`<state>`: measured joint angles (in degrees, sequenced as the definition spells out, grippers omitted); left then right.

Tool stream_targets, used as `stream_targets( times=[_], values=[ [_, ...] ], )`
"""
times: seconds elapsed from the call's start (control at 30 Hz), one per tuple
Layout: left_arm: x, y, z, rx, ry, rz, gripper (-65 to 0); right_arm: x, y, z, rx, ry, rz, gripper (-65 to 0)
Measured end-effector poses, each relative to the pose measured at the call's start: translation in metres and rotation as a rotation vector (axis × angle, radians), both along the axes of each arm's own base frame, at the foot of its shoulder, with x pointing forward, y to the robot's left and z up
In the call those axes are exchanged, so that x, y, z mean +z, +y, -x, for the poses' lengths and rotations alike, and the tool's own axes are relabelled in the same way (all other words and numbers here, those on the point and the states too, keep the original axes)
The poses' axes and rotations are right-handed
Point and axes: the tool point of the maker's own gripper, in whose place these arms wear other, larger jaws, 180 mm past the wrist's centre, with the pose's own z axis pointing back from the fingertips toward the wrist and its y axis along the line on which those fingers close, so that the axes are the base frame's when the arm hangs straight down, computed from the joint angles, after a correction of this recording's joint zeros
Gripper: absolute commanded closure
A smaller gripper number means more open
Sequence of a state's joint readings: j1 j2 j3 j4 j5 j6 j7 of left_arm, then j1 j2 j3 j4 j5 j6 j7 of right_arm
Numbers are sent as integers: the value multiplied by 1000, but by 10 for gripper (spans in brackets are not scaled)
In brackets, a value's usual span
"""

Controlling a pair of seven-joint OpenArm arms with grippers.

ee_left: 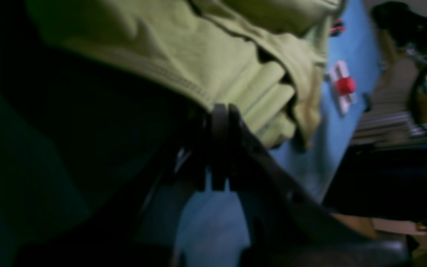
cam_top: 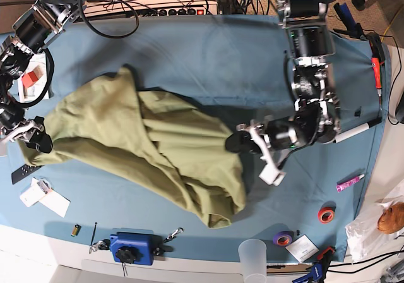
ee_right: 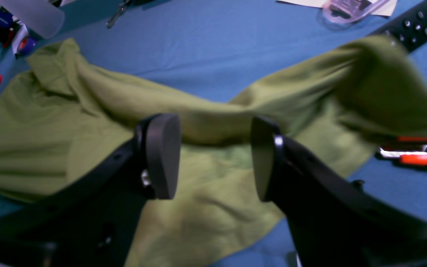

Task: Layout the t-shirt on the table in an organized manner, then fold the t-shirt properly
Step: 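Grasp the shirt's bunched fabric with the left gripper and pull it outward, then grasp the shirt edge with the right gripper and pull it flat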

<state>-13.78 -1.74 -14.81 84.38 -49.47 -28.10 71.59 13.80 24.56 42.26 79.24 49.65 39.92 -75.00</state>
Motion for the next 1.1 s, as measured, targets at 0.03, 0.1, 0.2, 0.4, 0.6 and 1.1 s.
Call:
stream_targets(
  times=[0.03, 0.1, 0.2, 0.4, 0.6, 1.1],
  values=[
    [-5, 7, 3, 2, 8, -20, 0, 0, 0, 0, 0, 0, 1, -311],
    [-11, 21, 9, 12, 14, -59, 0, 0, 0, 0, 0, 1, 1, -311],
    [-9, 52, 10, 73, -3, -96, 0, -1, 1, 1, 6, 10, -2, -311],
    [-2, 128, 7, 221, -32, -185, 0, 4, 36, -2, 137, -8, -98, -311],
    [1, 134, 4, 228, -46, -195, 0, -27, 95, -5, 340, 116, -69, -311],
    [8, 138, 2, 233, -67, -176, -346, -68, 243, 34, 915, 276, 255, -310]
  ],
)
